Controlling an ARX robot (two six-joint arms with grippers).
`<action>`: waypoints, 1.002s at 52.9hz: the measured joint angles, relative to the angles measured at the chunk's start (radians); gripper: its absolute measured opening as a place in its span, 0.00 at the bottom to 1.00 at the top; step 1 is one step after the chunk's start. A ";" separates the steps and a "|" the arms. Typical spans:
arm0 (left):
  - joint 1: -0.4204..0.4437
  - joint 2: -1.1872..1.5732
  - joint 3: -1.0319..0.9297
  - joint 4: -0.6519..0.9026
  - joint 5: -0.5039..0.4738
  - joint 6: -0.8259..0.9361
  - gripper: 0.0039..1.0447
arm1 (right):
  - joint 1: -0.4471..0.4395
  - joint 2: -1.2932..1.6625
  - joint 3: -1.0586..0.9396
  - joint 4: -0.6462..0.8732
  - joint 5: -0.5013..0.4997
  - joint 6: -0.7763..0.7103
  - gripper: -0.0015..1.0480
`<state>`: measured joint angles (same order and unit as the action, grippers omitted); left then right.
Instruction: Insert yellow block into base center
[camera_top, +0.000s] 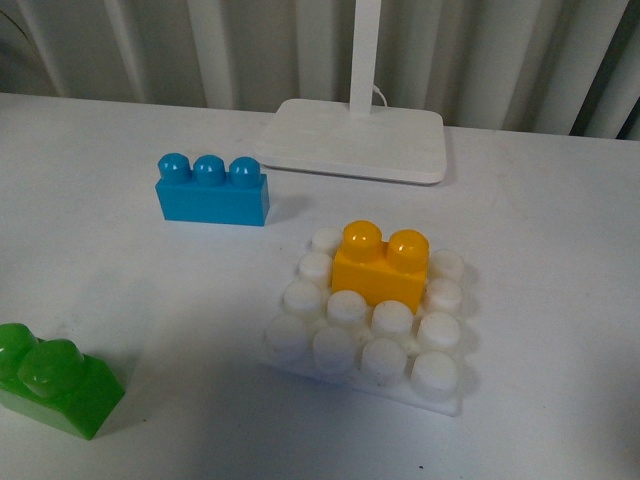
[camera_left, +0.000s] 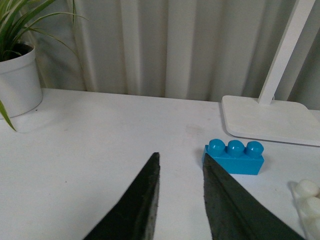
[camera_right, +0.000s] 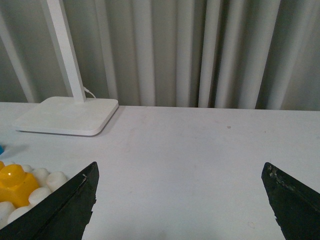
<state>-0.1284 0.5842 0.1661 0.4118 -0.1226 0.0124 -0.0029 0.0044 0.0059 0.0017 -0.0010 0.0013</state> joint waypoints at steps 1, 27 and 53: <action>0.004 -0.009 -0.007 -0.001 0.004 0.000 0.23 | 0.000 0.000 0.000 0.000 0.000 0.000 0.91; 0.126 -0.218 -0.113 -0.101 0.122 -0.011 0.03 | 0.000 0.000 0.000 0.000 0.000 0.000 0.91; 0.126 -0.367 -0.155 -0.191 0.123 -0.013 0.03 | 0.000 0.000 0.000 0.000 0.000 0.000 0.91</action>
<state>-0.0021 0.2169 0.0113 0.2211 0.0002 -0.0010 -0.0029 0.0044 0.0059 0.0013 -0.0010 0.0017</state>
